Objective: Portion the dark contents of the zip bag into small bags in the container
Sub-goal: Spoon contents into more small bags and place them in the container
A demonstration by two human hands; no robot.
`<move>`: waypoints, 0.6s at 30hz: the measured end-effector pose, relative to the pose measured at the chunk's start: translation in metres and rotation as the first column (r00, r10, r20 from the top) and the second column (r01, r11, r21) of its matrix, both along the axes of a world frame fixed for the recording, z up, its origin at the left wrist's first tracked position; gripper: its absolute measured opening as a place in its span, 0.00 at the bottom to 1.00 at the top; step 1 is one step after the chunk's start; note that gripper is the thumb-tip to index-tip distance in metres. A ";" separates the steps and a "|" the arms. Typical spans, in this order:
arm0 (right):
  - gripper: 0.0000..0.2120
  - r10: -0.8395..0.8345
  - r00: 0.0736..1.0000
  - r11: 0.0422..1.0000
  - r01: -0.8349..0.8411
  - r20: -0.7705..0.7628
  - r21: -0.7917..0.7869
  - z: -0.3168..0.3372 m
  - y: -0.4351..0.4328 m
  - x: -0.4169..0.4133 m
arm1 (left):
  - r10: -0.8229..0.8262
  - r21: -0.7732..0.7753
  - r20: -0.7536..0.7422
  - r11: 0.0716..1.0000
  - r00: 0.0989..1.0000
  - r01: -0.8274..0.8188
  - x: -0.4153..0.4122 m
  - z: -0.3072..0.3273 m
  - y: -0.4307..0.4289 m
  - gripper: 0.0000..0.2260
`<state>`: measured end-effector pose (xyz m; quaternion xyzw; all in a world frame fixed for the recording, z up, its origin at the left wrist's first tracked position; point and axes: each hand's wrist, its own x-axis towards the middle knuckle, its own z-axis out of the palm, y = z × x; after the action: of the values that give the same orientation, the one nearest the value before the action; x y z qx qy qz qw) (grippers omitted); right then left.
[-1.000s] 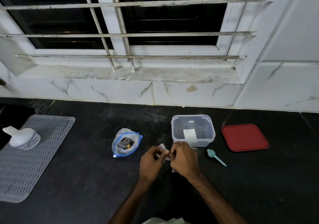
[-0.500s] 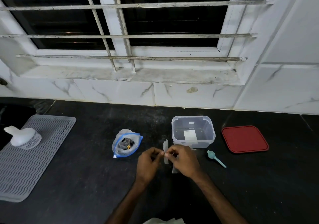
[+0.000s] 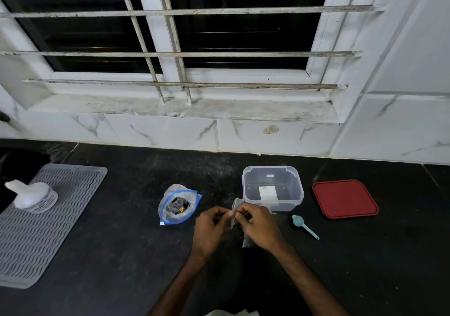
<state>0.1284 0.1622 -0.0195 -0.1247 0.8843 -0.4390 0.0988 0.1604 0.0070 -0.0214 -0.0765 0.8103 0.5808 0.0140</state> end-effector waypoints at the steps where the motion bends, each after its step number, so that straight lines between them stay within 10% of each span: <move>1: 0.06 0.007 1.000 1.000 -0.006 -0.008 0.013 0.001 0.000 0.001 | -0.006 0.001 0.006 1.000 1.000 0.006 0.000 0.000 0.000 0.02; 10: 0.05 -0.105 0.984 0.971 0.132 -0.142 0.197 0.011 0.003 0.002 | 0.065 -0.407 -0.016 0.911 0.998 -0.066 -0.003 0.001 -0.012 0.03; 18: 0.10 0.017 0.968 0.966 0.050 -0.252 0.254 0.019 -0.006 0.005 | 0.013 -0.428 -0.016 0.904 1.000 -0.019 -0.004 0.007 0.004 0.05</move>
<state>0.1339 0.1559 -0.0009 -0.1581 0.9404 -0.3012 -0.0027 0.1563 0.0108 -0.0144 -0.0808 0.9173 0.3896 -0.0129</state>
